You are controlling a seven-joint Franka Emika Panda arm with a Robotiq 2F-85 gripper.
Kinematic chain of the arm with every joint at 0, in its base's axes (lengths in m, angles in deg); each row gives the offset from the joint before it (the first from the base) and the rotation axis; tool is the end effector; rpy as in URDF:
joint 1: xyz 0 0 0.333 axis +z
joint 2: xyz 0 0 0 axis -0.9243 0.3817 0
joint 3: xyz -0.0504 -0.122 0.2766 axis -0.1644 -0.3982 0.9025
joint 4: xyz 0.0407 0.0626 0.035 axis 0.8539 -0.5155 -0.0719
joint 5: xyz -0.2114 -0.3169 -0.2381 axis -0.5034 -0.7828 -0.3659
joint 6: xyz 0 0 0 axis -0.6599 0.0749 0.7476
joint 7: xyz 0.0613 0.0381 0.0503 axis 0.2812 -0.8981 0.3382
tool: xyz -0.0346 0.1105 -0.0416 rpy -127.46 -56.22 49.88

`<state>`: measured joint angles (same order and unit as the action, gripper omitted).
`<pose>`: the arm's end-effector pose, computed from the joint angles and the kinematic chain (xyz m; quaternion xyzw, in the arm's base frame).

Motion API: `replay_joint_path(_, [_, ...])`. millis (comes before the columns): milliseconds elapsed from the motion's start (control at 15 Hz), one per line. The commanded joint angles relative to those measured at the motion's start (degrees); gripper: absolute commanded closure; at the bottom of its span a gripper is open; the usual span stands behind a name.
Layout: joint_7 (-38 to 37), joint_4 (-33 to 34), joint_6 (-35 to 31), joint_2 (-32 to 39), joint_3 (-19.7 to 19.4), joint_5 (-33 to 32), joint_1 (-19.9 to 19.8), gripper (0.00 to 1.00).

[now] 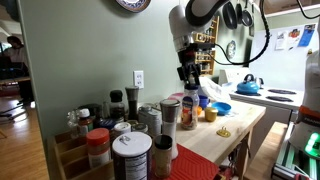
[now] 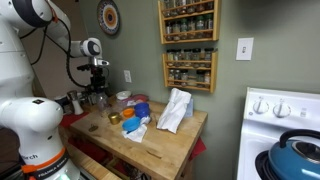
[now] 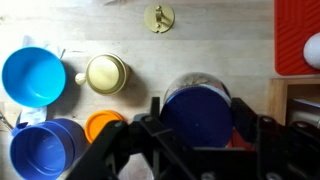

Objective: Put the blue lid on the open container

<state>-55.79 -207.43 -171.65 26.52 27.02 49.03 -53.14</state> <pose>0.4758 0.2955 0.3324 0.9920 0.0062 -0.1087 0.0634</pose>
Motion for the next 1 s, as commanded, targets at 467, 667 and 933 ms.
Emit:
replay_joint_path(467, [1.8, 2.1, 1.82, 1.39, -0.63, 0.17, 1.04, 0.55])
replay_joint_path(667, [1.95, 1.86, 1.85, 0.62, -0.77, 0.41, 0.92, 0.55])
replay_joint_path(933, [2.11, 1.74, 2.89, 0.51, -0.8, 0.7, 0.91, 0.55])
